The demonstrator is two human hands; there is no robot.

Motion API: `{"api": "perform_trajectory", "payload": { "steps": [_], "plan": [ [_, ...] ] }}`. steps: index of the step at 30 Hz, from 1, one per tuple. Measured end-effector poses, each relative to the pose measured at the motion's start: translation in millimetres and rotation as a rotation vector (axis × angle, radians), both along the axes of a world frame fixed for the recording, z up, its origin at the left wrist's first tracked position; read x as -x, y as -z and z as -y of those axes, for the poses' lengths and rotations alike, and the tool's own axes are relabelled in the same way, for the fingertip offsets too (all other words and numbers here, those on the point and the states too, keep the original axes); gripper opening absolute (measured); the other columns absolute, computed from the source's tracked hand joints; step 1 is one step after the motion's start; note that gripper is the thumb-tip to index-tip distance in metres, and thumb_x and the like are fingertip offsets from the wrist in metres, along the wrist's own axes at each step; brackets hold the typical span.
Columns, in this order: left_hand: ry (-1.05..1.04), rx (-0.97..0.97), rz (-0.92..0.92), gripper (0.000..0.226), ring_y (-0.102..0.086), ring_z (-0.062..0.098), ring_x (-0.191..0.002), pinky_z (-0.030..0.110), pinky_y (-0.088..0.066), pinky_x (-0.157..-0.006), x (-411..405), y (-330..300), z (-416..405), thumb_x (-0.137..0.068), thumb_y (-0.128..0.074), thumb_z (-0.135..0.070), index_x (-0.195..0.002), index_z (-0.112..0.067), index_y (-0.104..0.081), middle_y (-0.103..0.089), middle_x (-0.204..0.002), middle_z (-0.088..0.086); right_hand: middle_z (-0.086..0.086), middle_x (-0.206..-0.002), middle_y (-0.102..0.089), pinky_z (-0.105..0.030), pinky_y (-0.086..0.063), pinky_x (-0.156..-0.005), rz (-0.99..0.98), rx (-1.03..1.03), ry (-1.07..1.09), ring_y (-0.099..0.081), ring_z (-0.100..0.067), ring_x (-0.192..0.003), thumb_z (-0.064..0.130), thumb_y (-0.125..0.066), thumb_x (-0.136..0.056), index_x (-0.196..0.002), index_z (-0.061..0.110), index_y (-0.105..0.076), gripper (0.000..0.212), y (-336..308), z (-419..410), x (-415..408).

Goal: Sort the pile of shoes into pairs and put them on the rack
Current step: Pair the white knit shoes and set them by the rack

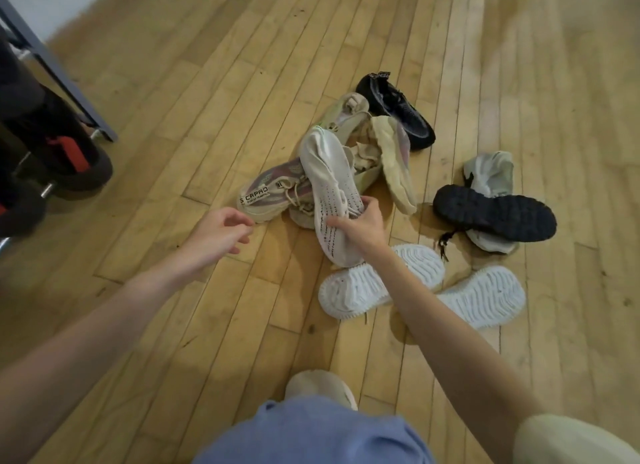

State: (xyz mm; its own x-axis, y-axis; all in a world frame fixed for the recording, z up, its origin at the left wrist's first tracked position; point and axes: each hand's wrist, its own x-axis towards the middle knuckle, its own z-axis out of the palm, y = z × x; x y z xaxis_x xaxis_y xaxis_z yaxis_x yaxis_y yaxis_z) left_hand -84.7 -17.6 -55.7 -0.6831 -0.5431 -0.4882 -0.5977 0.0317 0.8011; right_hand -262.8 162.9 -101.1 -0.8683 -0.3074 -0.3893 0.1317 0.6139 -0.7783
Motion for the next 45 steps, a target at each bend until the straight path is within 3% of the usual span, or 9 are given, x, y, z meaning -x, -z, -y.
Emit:
{"api": "perform_trajectory", "payload": {
  "steps": [4,9,12,16,21,25,32,37,45],
  "plan": [
    [-0.095,-0.078,-0.071,0.018,-0.063,0.020,-0.080,0.033,-0.050,-0.068,-3.3,-2.5,-0.1,-0.092,-0.060,-0.023,-0.104,-0.010,-0.059,-0.065,-0.096,0.011,0.006,-0.113,-0.059,-0.022,-0.054,-0.079,0.021,0.167,-0.096,-0.060,-0.010,-0.100,0.028,-0.088,-0.065,-0.132,0.013,-0.045,0.081,-16.3,-7.5,-16.6],
    [-0.229,-0.257,-0.199,0.035,-0.064,0.022,-0.081,0.041,-0.052,-0.072,-4.8,-17.8,0.1,-0.091,-0.051,-0.051,-0.108,-0.020,-0.053,-0.064,-0.097,0.008,0.006,-0.116,-0.058,-0.042,-0.052,-0.093,-0.128,0.074,-0.466,-0.060,-0.014,-0.105,0.051,-0.082,-0.058,-0.128,0.025,-0.048,0.082,-31.0,-27.0,-30.8],
    [-0.173,-0.287,-0.154,0.077,-0.069,0.021,-0.080,0.038,-0.056,-0.070,-14.7,-16.0,1.2,-0.056,-0.060,-0.084,-0.104,-0.025,-0.063,-0.071,-0.093,0.005,0.008,-0.118,-0.054,-0.047,-0.045,-0.097,-0.240,-0.053,-0.693,-0.053,-0.013,-0.108,0.056,-0.076,-0.062,-0.131,0.031,-0.047,0.080,-33.6,-37.5,-40.3],
    [-0.154,-0.275,-0.105,0.040,-0.066,0.025,-0.076,0.034,-0.056,-0.063,-26.7,-2.2,-7.5,-0.077,-0.066,-0.057,-0.094,-0.021,-0.063,-0.066,-0.098,0.013,0.005,-0.119,-0.051,-0.047,-0.039,-0.103,-0.169,-0.095,-0.727,-0.049,-0.016,-0.111,0.041,-0.081,-0.069,-0.135,0.030,-0.046,0.076,-30.2,-50.8,-50.9],
    [0.002,-0.304,-0.059,0.069,-0.067,0.024,-0.092,0.036,-0.058,-0.066,-34.0,-8.0,-15.4,-0.049,-0.074,-0.055,-0.108,-0.020,-0.064,-0.067,-0.105,0.007,0.001,-0.129,-0.054,-0.040,-0.038,-0.105,-0.164,-0.066,-0.706,-0.048,-0.015,-0.117,0.023,-0.084,-0.069,-0.139,0.022,-0.047,0.078,-28.0,-55.3,-52.9],
    [0.080,-0.300,-0.059,0.058,-0.071,0.019,-0.079,0.035,-0.061,-0.064,-30.2,-19.4,-20.2,-0.048,-0.078,-0.035,-0.101,-0.016,-0.064,-0.070,-0.097,0.007,-0.003,-0.132,-0.056,-0.039,-0.041,-0.106,-0.198,-0.013,-0.678,-0.050,-0.015,-0.120,0.011,-0.084,-0.067,-0.138,0.012,-0.049,0.079,-32.9,-59.4,-47.4],
    [-0.198,-0.484,-0.112,0.043,-0.067,0.031,-0.098,0.039,-0.061,-0.072,-28.8,-6.5,-18.5,-0.072,-0.070,-0.004,-0.113,0.001,-0.059,-0.064,-0.116,0.023,-0.001,-0.138,-0.043,-0.038,-0.028,-0.111,-0.392,-0.059,-0.127,-0.036,-0.018,-0.131,0.036,-0.077,-0.076,-0.134,0.020,-0.048,0.067,-29.9,-61.2,-44.7],
    [-0.339,-0.629,-0.174,0.050,-0.063,0.035,-0.109,0.045,-0.059,-0.077,-33.4,-3.8,-14.1,-0.075,-0.062,0.002,-0.124,0.003,-0.052,-0.058,-0.126,0.026,-0.021,-0.141,-0.029,-0.045,-0.032,-0.110,0.037,-0.139,0.553,-0.029,-0.038,-0.133,0.026,-0.072,-0.081,-0.136,0.004,-0.030,0.072,-18.9,-58.6,-59.7],
    [-0.239,-0.575,-0.120,0.039,-0.064,0.027,-0.094,0.036,-0.059,-0.077,-34.8,0.5,-21.4,-0.075,-0.061,0.003,-0.114,0.001,-0.059,-0.061,-0.123,0.025,-0.024,-0.141,-0.027,-0.041,-0.028,-0.108,0.201,-0.273,0.727,-0.031,-0.037,-0.129,0.038,-0.082,-0.072,-0.132,0.001,-0.026,0.091,-9.0,-37.0,-69.4]
  ]
}}
